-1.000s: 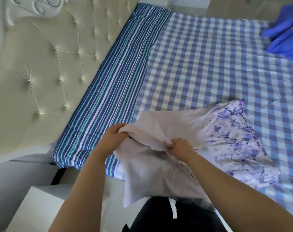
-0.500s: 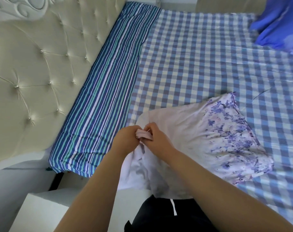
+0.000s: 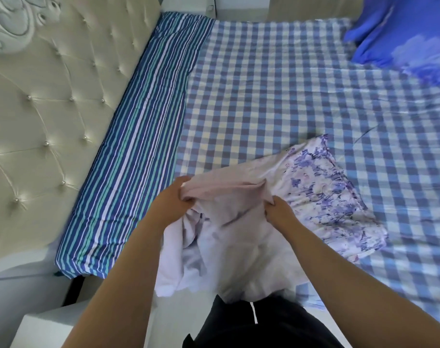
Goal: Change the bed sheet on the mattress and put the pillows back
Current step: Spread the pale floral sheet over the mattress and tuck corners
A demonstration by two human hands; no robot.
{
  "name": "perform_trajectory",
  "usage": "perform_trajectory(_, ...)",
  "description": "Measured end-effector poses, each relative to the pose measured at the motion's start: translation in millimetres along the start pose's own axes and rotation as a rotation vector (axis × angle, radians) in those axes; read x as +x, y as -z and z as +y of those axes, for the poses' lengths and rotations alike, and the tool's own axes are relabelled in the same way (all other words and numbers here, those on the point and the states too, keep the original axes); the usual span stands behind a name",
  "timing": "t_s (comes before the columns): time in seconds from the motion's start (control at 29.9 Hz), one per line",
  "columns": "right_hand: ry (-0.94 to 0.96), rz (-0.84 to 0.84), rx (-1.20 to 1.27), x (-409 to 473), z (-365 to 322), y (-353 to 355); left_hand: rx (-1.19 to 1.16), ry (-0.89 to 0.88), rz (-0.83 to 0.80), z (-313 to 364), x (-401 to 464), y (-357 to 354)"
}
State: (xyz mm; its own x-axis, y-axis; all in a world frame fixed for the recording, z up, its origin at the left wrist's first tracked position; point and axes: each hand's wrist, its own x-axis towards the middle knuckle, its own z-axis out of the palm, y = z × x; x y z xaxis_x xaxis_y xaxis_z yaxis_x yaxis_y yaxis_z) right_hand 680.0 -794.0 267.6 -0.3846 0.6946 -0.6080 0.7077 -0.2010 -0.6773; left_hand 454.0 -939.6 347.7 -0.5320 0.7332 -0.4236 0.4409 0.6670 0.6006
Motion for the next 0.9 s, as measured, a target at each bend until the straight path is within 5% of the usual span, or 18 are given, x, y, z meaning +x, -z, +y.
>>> perform_trajectory(0.13, 0.355, -0.134, 0.133, -29, -68, 21, 0.119, -0.238, -0.23, 40, 6, -52)
perform_trajectory(0.23, 0.454, -0.234, 0.181, -42, -95, 42, 0.03, -0.155, -0.112, 79, 9, -81)
perform_trajectory(0.33, 0.327, -0.257, 0.342, -36, -76, 64, 0.016, -0.07, 0.115, 104, 9, -91)
perform_trajectory(0.43, 0.01, -0.123, 0.39, -21, -31, 78, -0.264, 0.086, 0.261, 117, 16, -90)
perform_trajectory(0.53, -0.283, -0.358, 0.333, -14, 23, 94, -0.603, 0.223, 0.286, 147, 26, -86)
perform_trajectory(0.64, -0.29, -0.549, 0.235, -14, 58, 89, -0.795, 0.178, 0.2, 179, 34, -90)
perform_trajectory(0.8, -0.317, -0.288, 0.294, 5, 87, 74, -1.037, 0.033, -0.011, 235, 33, -101)
perform_trajectory(0.9, -0.475, -0.149, 0.576, 11, 91, 98, -1.004, -0.016, 0.083, 250, 36, -93)
